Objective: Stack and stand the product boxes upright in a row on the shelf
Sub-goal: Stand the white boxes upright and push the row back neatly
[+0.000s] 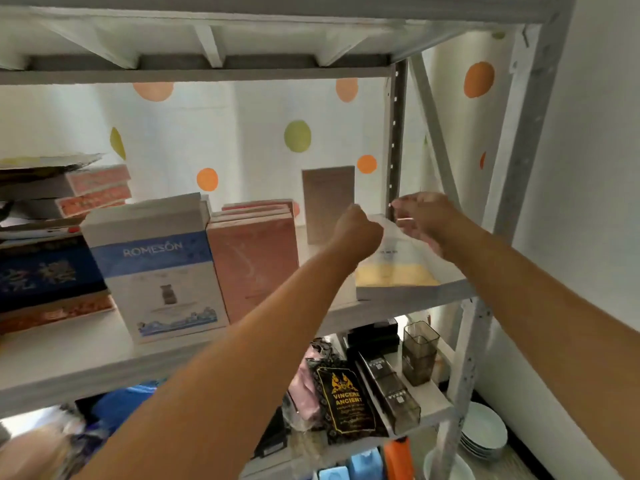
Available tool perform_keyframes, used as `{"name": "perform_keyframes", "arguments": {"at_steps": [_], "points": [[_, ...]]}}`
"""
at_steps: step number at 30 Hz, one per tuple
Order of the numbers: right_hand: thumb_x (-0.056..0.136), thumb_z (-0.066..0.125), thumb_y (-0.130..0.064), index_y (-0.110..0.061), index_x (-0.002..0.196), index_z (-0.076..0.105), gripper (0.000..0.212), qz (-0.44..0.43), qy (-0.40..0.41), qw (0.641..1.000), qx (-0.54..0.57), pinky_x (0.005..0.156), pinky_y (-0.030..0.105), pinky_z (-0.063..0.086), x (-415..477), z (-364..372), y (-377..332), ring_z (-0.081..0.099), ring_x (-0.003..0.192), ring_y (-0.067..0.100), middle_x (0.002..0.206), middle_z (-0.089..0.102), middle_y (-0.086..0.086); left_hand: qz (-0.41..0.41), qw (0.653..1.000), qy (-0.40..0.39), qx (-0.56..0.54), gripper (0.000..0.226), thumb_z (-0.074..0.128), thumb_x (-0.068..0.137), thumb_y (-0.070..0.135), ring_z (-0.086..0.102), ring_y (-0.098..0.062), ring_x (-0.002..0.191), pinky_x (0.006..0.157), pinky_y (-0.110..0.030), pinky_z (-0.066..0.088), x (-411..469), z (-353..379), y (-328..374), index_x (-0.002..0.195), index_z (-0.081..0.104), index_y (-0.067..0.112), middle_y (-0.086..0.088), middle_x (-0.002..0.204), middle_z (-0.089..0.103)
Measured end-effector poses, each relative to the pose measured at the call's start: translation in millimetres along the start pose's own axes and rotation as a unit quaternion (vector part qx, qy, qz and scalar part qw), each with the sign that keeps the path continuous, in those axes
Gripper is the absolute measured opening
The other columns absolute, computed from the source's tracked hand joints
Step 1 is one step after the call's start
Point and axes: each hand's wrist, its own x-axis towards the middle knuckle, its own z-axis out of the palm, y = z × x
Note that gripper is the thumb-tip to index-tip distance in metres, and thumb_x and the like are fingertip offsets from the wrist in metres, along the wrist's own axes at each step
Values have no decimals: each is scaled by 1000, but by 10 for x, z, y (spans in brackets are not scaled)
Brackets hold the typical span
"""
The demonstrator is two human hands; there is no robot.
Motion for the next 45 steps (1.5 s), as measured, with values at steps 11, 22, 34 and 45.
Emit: {"name": "perform_keyframes", "arguments": {"at_steps": [11, 22, 34, 45], "points": [[76, 73, -12, -10, 140, 47, 69, 112, 42, 991, 61, 104, 52, 45, 223, -219, 1022, 55, 121, 35, 135, 55, 15, -178, 963, -16, -200, 33, 56, 94, 5, 56, -21, 86, 78, -33, 51, -9, 385, -586, 125, 46, 5, -8, 96, 52], [92, 59, -9, -8, 134, 55, 42, -58, -61, 984, 160, 91, 37, 53, -186, -275, 682, 64, 110, 26, 118, 70, 8, -22, 942, -42, -334, 35, 65, 87, 2, 63, -31, 108, 81, -42, 57, -274, 45, -356, 119, 56, 14, -10, 119, 66], [94, 56, -4, -21, 111, 64, 25, -148, -46, 966, 207, 80, 27, 59, -261, 252, 472, 72, 93, 9, 100, 76, -10, 120, 984, 110, -72, 87, 52, 94, 6, -3, -3, 149, 120, -23, 9, -975, 117, -377, 156, -6, 25, 13, 163, -11], [98, 49, 0, -14, 124, 58, 31, -72, -112, 979, 154, 93, 36, 52, -149, 496, 888, 62, 112, 23, 119, 67, 4, 254, 922, 282, -75, 43, 54, 96, 2, 46, -3, 132, 109, -24, 38, -1585, -723, -798, 135, 52, 20, 16, 136, 53]]}}
